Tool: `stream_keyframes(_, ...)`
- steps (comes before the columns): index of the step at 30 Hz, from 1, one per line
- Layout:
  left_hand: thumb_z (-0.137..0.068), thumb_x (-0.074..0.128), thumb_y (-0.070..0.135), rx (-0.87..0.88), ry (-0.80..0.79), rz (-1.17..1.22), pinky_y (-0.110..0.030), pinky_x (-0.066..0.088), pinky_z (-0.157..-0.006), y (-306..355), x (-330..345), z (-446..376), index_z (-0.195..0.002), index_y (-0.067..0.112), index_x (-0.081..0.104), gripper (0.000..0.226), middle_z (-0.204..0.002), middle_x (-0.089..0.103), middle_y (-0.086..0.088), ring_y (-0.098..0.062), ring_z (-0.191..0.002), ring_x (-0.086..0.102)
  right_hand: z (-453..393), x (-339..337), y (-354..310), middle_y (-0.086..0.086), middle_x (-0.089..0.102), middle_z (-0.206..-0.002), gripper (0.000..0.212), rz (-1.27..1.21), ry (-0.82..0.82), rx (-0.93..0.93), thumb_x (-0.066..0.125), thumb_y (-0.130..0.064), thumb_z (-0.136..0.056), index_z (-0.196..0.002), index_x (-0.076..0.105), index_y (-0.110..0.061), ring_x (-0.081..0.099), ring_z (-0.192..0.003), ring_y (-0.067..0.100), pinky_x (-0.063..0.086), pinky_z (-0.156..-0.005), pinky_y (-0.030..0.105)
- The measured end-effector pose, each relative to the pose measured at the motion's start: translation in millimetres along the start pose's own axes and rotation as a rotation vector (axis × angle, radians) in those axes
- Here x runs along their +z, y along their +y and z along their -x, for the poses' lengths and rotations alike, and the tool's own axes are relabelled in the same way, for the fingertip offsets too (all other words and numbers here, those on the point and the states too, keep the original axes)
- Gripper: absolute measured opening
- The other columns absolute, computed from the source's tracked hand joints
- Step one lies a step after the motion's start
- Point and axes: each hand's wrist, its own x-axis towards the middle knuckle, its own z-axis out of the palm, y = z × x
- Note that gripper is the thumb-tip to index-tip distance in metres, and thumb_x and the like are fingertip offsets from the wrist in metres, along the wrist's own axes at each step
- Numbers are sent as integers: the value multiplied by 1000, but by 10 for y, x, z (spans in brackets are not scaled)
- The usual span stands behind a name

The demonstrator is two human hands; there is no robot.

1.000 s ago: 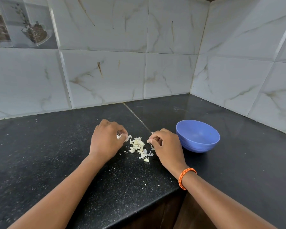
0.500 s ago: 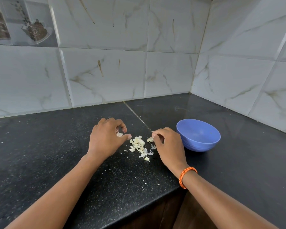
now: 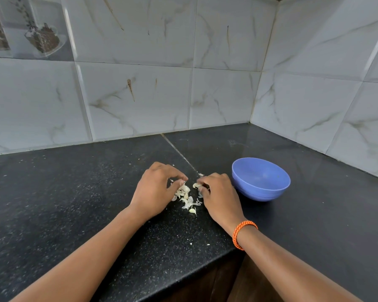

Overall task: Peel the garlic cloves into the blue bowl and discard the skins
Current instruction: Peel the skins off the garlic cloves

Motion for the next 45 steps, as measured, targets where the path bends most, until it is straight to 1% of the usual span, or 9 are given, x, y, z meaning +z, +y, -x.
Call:
stream_keyframes(6,-99,75,28,22,49,3,-26,44,-94,23,80,-5,-100,37,82,11,-98,75,26,-3,-113,53,5,16,-3,-9,64,-104,5,10,-2,8,71,-24,-102,-103,76,-26,54,-103,11,46,-74,27)
stream_keyframes(14,-100,75,30,36,42,4,-30,47,-94,36,104,34,-100,38,82,11,-100,74,27,-5,-114,54,9,14,13,-1,69,-108,21,7,90,38,62,-9,-105,-113,79,-20,64,-96,15,55,-77,29)
stream_keyframes(18,-100,76,29,36,40,27,-32,47,-95,71,102,71,-99,39,82,11,-99,73,28,-3,-113,53,69,14,-14,0,65,-107,16,110,94,53,62,-14,-106,-110,77,-18,61,-95,18,45,-71,27)
stream_keyframes(22,-99,77,28,33,38,35,-35,49,-93,79,101,84,-99,39,82,12,-97,73,28,-4,-111,53,90,12,-29,1,64,-105,17,106,81,43,57,-18,-109,-110,74,-16,61,-95,19,46,-71,30)
stream_keyframes(26,-100,76,28,22,39,34,-34,48,-95,82,88,91,-99,39,82,12,-98,73,28,-3,-113,52,102,-6,-46,0,64,-106,13,101,38,29,66,-25,-106,-108,76,-18,61,-97,18,56,-79,35)
stream_keyframes(31,-100,75,29,29,43,42,-32,47,-94,95,92,100,-100,40,81,12,-98,73,29,-2,-112,51,85,-43,-6,-1,60,-108,8,104,-21,25,63,-17,-107,-107,71,-19,61,-99,18,53,-81,33)
stream_keyframes(36,-100,75,31,19,38,30,-29,45,-93,113,96,104,-101,39,81,11,-99,74,28,-1,-113,50,106,-22,-6,-1,57,-110,18,175,-17,-34,55,-3,-106,-110,61,-20,55,-98,18,39,-76,26)
stream_keyframes(40,-99,76,30,22,47,17,-32,46,-93,122,101,112,-100,39,81,10,-99,74,27,-2,-112,50,117,-80,-23,1,59,-114,31,170,-21,-46,56,6,-100,-118,65,-18,59,-103,21,47,-80,31)
stream_keyframes(45,-98,77,27,39,57,4,-38,48,-95,130,119,112,-100,37,81,11,-100,74,24,-7,-112,52,56,-177,-54,5,65,-121,23,245,-122,-27,65,-8,-104,-124,72,-17,65,-107,21,50,-82,28)
